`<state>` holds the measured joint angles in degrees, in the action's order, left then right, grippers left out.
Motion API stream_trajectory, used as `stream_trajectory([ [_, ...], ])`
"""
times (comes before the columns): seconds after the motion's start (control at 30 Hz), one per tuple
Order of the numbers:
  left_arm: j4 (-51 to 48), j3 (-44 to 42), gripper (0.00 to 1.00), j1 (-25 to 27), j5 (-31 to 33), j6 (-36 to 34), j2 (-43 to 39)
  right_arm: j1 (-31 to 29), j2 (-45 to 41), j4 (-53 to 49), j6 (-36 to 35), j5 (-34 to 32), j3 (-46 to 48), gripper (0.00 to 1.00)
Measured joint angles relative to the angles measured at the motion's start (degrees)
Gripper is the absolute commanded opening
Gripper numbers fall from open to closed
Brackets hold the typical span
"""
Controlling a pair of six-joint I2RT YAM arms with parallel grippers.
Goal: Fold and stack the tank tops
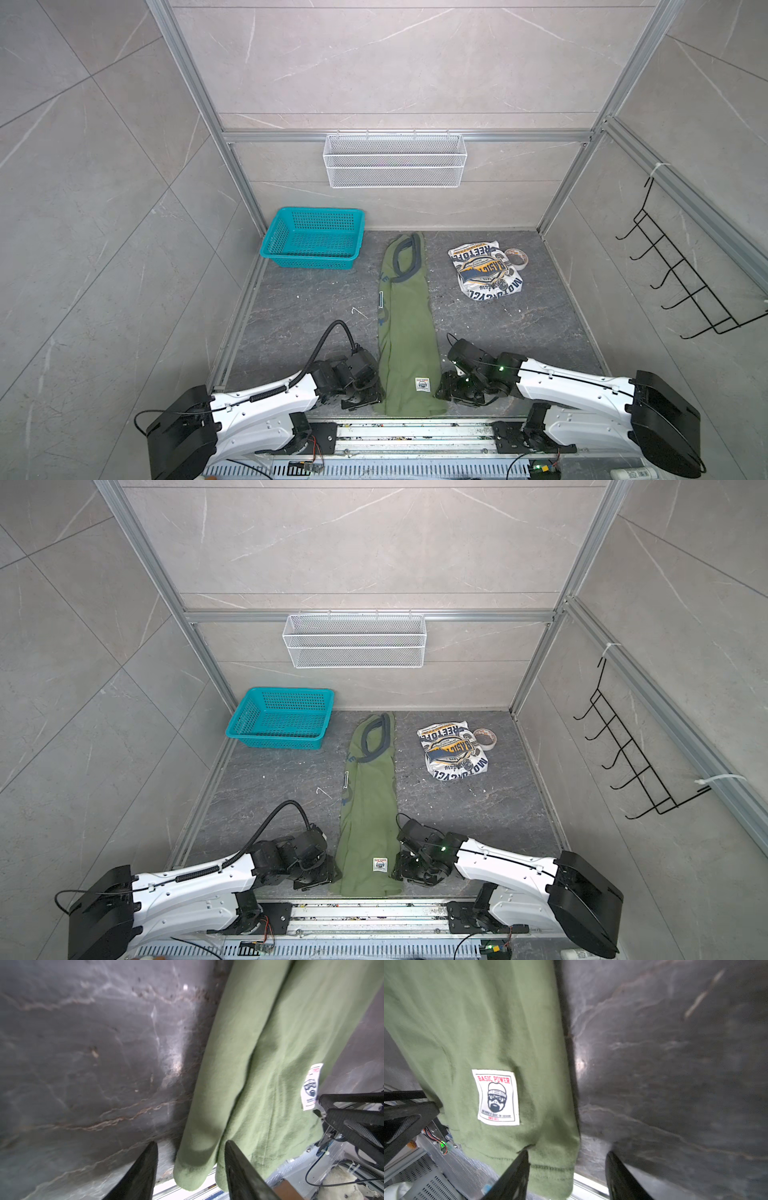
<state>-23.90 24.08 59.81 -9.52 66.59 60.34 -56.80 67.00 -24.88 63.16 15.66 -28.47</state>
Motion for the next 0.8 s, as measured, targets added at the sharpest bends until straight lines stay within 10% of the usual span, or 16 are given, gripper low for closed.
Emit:
stream_trajectory([
  [0.47,1.64,0.07,0.01,5.25,-2.45,5.44,-0.50,-7.82,-0.59,2.16,8.48,-3.30,0.79,0.01],
  [0.8,-2.49,6.58,0.00,6.71,4.22,6.80,-8.31,-8.81,-8.96,-7.41,9.03,-10.64,-3.72,0.00],
])
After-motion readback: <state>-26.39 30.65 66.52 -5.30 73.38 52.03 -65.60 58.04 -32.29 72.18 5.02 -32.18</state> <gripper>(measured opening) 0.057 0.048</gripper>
